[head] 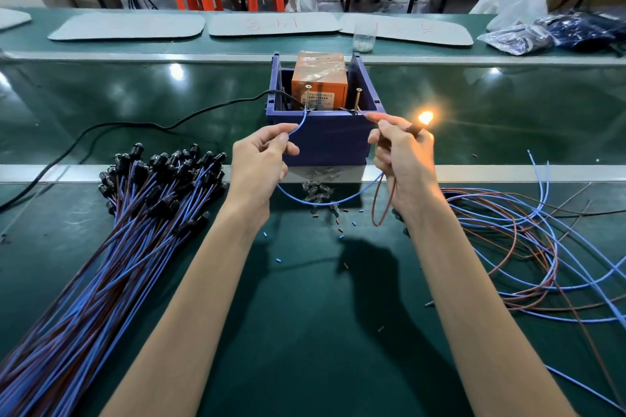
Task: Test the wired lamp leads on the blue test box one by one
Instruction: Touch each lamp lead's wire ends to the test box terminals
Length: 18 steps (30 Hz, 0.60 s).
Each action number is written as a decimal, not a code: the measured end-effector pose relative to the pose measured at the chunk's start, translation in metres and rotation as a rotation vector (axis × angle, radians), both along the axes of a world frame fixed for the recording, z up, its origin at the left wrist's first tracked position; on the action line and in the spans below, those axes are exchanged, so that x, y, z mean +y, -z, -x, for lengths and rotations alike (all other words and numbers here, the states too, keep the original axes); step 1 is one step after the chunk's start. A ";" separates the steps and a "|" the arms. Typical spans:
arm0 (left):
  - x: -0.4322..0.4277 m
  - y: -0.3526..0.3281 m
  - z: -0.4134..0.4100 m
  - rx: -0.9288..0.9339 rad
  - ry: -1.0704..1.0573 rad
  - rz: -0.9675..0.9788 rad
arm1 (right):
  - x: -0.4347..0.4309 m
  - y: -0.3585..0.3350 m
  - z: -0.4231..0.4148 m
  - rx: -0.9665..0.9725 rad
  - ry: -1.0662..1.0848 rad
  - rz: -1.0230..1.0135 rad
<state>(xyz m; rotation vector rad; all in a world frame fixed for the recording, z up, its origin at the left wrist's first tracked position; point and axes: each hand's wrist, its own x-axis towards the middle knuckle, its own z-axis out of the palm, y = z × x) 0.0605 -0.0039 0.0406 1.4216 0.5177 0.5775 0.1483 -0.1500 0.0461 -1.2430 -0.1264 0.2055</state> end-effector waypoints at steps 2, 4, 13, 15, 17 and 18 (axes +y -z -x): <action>0.000 0.000 0.000 0.001 0.003 0.000 | 0.000 0.000 0.000 -0.003 -0.001 0.006; -0.001 0.000 0.000 0.004 0.005 -0.001 | 0.000 0.000 0.000 -0.005 0.002 0.014; -0.034 0.005 -0.006 -0.008 -0.045 0.155 | -0.006 -0.014 -0.002 -0.159 0.115 0.509; -0.055 0.008 -0.008 -0.021 -0.055 0.307 | -0.009 -0.016 -0.003 -0.237 0.192 0.580; -0.076 0.014 -0.007 -0.028 -0.018 0.490 | -0.014 -0.019 -0.003 -0.259 0.231 0.561; -0.086 0.017 -0.005 -0.016 0.021 0.557 | -0.017 -0.021 -0.004 -0.251 0.251 0.534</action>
